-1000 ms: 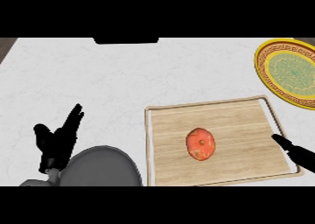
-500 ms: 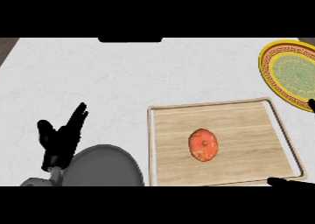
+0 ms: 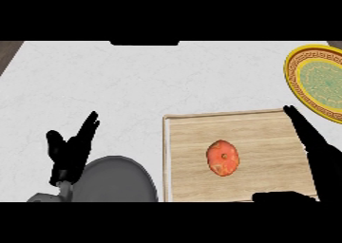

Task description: Pick the squash from the tray and place it in the plate

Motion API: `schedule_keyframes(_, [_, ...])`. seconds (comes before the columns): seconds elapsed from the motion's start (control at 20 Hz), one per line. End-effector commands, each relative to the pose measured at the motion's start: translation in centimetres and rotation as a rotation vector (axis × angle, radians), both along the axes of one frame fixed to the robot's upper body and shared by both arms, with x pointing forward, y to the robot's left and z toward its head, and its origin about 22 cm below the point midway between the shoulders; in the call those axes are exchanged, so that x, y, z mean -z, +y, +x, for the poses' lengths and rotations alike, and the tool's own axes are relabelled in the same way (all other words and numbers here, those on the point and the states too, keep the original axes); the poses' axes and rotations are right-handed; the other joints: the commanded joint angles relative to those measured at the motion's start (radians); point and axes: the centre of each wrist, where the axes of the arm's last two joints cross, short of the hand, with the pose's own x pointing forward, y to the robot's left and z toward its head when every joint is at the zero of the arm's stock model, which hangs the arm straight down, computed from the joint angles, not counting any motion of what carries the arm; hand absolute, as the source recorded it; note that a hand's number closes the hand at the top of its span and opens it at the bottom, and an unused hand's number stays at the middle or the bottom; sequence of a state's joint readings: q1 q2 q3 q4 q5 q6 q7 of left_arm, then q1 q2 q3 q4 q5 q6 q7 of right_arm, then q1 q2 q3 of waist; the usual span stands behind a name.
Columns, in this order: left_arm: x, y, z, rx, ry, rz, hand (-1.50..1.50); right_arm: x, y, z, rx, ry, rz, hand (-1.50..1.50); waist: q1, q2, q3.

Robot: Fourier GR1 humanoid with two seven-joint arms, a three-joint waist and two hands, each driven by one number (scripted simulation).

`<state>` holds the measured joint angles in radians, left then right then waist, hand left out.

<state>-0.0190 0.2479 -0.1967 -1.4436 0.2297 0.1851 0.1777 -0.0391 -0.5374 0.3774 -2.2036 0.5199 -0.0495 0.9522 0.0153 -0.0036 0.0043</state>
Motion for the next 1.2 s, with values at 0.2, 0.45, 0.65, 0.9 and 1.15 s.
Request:
schedule_keyframes(0.2, [0.7,-2.4,-0.7,0.008,0.059,-0.054,0.0,1.1,4.2,1.1,0.021,0.143,-0.027,-1.5,-0.01,0.003,-0.005])
schedule_keyframes(0.45, [1.9,-0.4,-1.1,0.014,0.065,-0.051,0.0,3.0,7.0,2.1,-0.006,0.165,-0.009,-1.5,-0.011,0.004,-0.005])
schedule_keyframes(0.65, [1.8,0.9,-0.2,0.007,0.073,-0.054,0.0,5.6,7.3,2.8,-0.018,0.162,-0.008,-1.5,-0.013,0.005,-0.005])
schedule_keyframes(0.9, [2.3,-2.4,-1.0,0.012,0.069,-0.042,0.0,5.7,6.4,2.1,0.03,0.186,-0.093,-1.5,-0.017,0.004,-0.004])
schedule_keyframes(1.15, [1.5,-0.1,-0.3,0.019,0.05,-0.041,0.0,4.8,7.8,4.8,0.078,0.21,-0.144,-1.5,-0.012,0.005,-0.005])
